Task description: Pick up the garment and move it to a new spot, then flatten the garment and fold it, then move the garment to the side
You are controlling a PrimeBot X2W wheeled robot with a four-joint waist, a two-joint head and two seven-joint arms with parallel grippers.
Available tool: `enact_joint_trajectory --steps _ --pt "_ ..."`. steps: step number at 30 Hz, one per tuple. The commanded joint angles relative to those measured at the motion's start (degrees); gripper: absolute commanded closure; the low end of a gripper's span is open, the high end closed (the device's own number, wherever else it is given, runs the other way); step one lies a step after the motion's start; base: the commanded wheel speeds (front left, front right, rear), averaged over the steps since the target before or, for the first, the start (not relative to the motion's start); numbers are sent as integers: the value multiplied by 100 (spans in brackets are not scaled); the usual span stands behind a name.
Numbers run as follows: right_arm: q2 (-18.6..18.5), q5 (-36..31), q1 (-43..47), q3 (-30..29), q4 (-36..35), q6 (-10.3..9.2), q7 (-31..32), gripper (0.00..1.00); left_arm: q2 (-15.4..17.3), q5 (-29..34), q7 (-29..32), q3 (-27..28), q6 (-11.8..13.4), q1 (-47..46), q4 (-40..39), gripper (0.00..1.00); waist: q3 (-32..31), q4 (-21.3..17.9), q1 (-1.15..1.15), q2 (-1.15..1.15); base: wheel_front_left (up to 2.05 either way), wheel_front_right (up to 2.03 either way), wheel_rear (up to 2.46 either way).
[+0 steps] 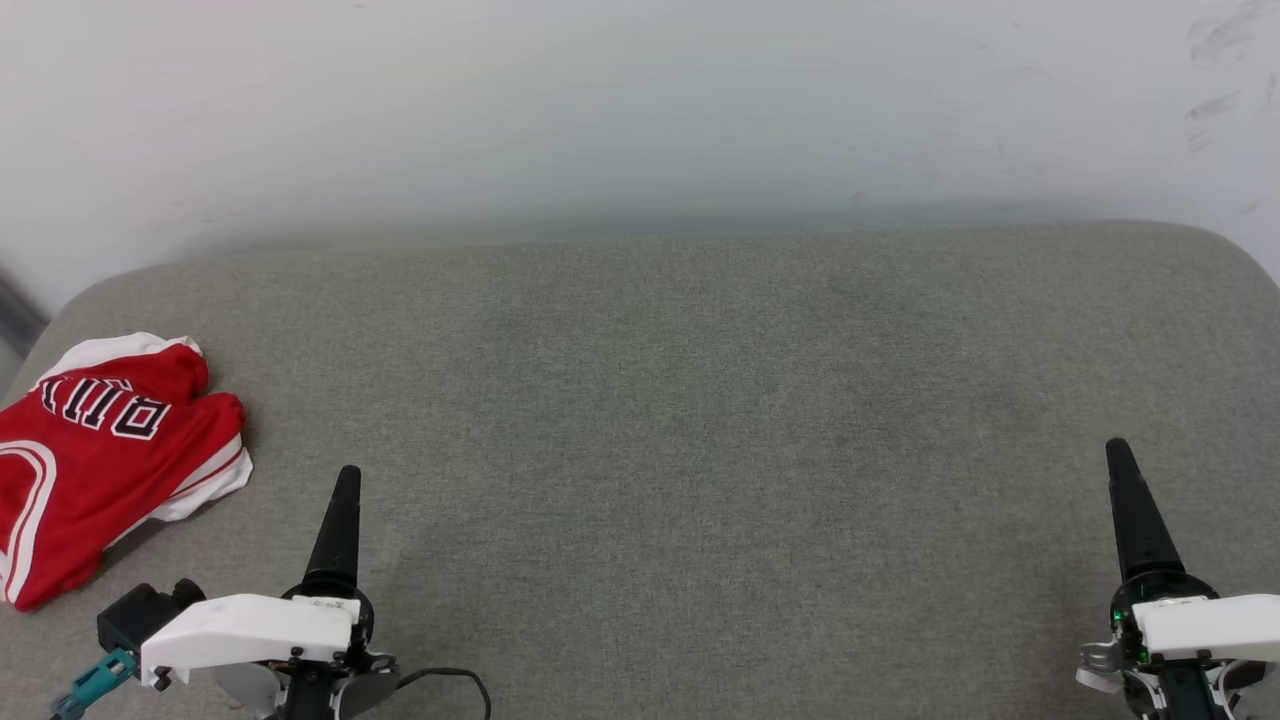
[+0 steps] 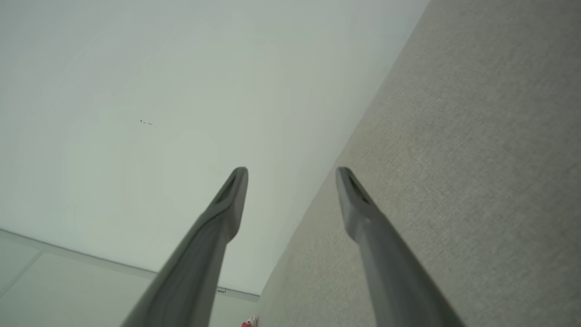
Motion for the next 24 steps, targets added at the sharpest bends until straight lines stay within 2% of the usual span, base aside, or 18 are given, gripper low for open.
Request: enact_joint_trajectory --steps 1,11,24 --pt "-6 -437 -34 51 -249 2 -78 0 23 358 -80 -50 104 -53 -184 0 1 0 0 0 0 0 0" --pt "-6 -1906 154 317 -539 2 -300 0 26 1520 -299 -234 337 45 -338 0 0 6 0 0 0 0 0" --pt "-5 -3118 328 431 -647 2 -536 0 30 2750 -535 -488 440 123 -418 0 0 17 0 0 0 0 0"
